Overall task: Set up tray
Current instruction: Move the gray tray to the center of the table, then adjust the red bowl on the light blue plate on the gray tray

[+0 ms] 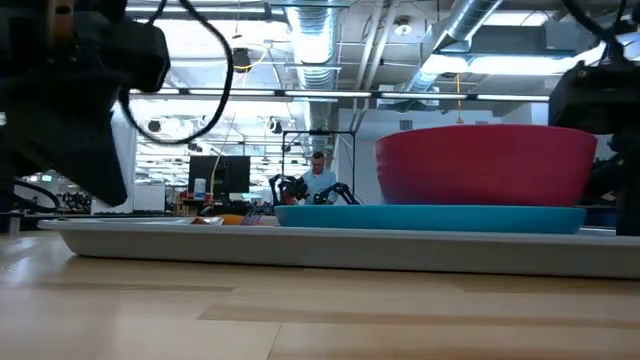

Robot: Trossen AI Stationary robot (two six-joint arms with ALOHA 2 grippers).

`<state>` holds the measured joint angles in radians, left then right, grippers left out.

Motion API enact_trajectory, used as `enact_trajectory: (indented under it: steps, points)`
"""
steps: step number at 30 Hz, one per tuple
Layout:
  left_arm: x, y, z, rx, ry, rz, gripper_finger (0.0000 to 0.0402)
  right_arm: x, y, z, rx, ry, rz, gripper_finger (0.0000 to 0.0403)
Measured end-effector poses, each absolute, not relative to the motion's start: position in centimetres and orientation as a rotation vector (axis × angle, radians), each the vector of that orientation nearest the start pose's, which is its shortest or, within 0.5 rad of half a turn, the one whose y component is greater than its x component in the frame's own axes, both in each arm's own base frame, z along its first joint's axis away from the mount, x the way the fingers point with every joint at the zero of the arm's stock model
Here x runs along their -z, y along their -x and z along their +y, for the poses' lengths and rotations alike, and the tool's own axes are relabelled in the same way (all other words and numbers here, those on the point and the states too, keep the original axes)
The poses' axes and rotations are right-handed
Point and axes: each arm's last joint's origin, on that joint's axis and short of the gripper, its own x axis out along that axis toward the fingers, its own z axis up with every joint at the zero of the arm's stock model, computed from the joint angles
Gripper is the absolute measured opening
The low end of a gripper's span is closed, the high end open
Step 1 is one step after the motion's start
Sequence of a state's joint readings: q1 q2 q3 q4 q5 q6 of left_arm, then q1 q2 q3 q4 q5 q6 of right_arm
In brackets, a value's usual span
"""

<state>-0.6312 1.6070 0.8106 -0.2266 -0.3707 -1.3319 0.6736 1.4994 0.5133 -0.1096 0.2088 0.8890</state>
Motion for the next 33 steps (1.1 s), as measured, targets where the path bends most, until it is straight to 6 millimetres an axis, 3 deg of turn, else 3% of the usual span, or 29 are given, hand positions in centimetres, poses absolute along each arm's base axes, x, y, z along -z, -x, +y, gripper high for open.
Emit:
enact_trajectory:
  steps: [18,27,33]
  points:
    - [-19.1,-26.9,-12.7,-0.605,0.273,0.789,0.0,-13.2,-17.2,11.4,0.21,-0.231,1.026,0.0]
    - [-20.3,-28.2,-11.4,-0.605,0.173,0.782,0.0,-15.4,-17.7,10.4,0.247,-0.293,0.866,0.0]
    - [-20.3,-28.5,-10.8,-0.605,0.132,0.798,0.0,-15.5,-18.8,10.0,0.217,-0.335,0.842,0.0]
